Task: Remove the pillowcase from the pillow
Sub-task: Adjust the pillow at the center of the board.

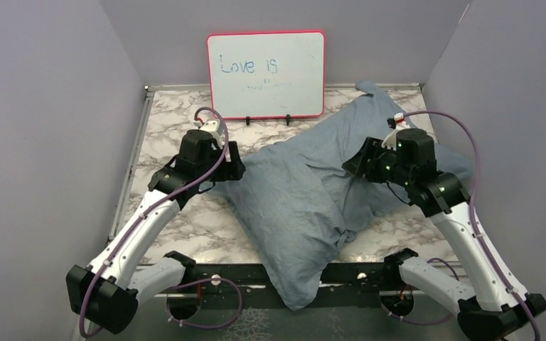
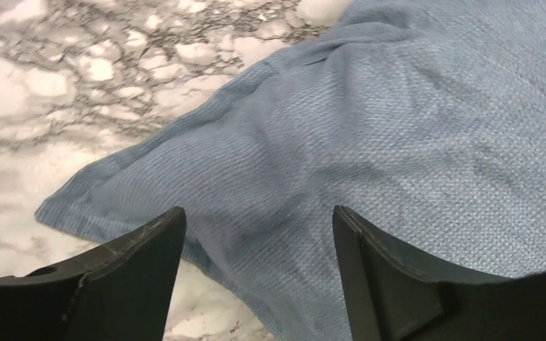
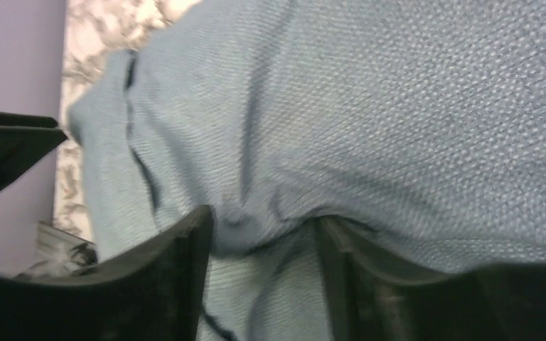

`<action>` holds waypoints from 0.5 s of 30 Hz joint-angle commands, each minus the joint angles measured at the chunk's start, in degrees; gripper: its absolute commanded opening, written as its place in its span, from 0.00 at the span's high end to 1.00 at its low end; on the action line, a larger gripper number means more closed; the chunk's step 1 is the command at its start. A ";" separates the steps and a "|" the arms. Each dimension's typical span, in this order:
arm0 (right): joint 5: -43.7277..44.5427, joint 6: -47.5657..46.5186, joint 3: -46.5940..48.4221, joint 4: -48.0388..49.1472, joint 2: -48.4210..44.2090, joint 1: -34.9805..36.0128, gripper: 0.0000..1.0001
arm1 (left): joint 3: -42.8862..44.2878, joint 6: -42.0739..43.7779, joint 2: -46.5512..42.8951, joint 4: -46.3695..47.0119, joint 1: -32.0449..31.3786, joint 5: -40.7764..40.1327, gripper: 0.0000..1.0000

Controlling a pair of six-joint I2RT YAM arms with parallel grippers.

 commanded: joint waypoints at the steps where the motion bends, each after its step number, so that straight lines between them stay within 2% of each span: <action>1: -0.25 -6.15 4.92 1.70 -3.91 0.24 0.34 | 1.39 1.76 -5.17 -5.24 2.29 -1.59 0.17; 6: -14.07 -10.13 7.50 1.24 -4.48 0.26 0.29 | -1.04 -4.15 -11.90 -8.43 2.31 0.23 0.11; 9: -27.75 -9.88 5.94 3.38 -4.13 0.25 0.28 | -4.29 -6.95 -16.38 -10.27 2.31 3.33 0.07; 11: -35.27 -8.77 3.65 5.58 -3.68 0.27 0.35 | -5.86 -8.01 -18.97 -12.44 2.31 4.08 0.02; 13: -37.71 -7.45 0.68 7.28 -3.22 0.26 0.38 | -8.52 -9.31 -21.27 -13.75 2.31 7.47 0.01; 15: -37.79 -7.92 -1.16 6.66 -2.41 0.28 0.37 | -11.99 -11.10 -23.70 -12.63 2.29 14.30 0.01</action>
